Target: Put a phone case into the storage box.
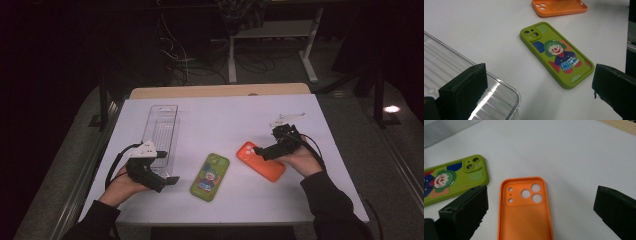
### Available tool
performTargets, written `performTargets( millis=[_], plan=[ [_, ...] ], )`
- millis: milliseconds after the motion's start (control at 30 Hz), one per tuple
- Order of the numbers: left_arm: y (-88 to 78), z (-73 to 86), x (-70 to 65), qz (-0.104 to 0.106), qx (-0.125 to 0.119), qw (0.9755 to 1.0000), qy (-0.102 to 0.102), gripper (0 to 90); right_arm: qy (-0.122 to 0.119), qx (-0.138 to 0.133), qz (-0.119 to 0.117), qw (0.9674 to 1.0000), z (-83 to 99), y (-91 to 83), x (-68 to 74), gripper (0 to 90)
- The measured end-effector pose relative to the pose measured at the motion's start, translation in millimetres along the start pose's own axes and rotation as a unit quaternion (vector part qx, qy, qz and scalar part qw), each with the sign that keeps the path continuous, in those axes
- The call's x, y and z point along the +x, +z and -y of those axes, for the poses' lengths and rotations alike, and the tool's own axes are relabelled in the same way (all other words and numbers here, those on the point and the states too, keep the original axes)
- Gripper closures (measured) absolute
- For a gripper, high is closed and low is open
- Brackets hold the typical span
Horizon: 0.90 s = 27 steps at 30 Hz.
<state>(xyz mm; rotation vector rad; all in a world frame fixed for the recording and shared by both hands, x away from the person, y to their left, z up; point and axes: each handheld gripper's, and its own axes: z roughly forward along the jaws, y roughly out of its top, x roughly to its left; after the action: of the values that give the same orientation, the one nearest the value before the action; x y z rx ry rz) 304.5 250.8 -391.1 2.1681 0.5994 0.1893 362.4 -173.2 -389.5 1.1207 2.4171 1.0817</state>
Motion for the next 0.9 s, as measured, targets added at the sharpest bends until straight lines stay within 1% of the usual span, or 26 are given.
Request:
performTargets(
  millis=[100, 167, 300, 400, 533, 600, 733, 833, 900],
  plan=[
    [-0.4, 0.0, 0.2, 0.0, 0.001, 1.0, 0.001, 0.0, -0.001, 0.008, -0.002, 1.0, 2.0, 5.0, 0.8, 0.0],
    [-0.5, 0.1, 0.2, 0.0, 0.001, 1.0, 0.0, 0.0, 0.0, 0.02, -0.001, 0.9998, 4.1, 9.7, 2.1, 0.0],
    [-1.2, 0.2, 0.1, 0.0, 0.001, 1.0, -0.001, 0.0, 0.0, 0.035, -0.001, 0.9994, 8.1, 16.9, 3.2, 0.0],
    [-1.3, 0.4, 0.4, 0.0, 0.002, 1.0, 0.0, 0.0, 0.001, 0.041, -0.002, 0.9992, 10.5, 20.2, 4.1, 0.0],
    [-1.4, 0.3, 0.5, 0.0, 0.0, 1.0, 0.0, 0.0, -0.006, 0.053, -0.004, 0.9986, 14.1, 25.8, 6.4, 0.0],
    [-1.6, 0.5, 0.6, 0.0, 0.003, 1.0, 0.001, 0.0, -0.009, 0.057, -0.002, 0.9983, 15.9, 29.1, 7.9, 0.0],
    [-1.6, 0.3, 0.2, 0.0, 0.002, 1.0, 0.001, 0.0, -0.014, 0.076, -0.005, 0.997, 22.3, 37.8, 11.4, 0.0],
    [-1.6, 0.4, 0.3, 0.0, 0.003, 1.0, 0.001, 0.0, -0.015, 0.086, -0.005, 0.9962, 25.6, 41.5, 12.1, 0.0],
    [-1.6, 0.4, 0.3, -0.001, 0.002, 1.0, 0.001, 0.0, -0.021, 0.095, -0.005, 0.9953, 27.7, 43.6, 11.6, 0.0]
  ],
)
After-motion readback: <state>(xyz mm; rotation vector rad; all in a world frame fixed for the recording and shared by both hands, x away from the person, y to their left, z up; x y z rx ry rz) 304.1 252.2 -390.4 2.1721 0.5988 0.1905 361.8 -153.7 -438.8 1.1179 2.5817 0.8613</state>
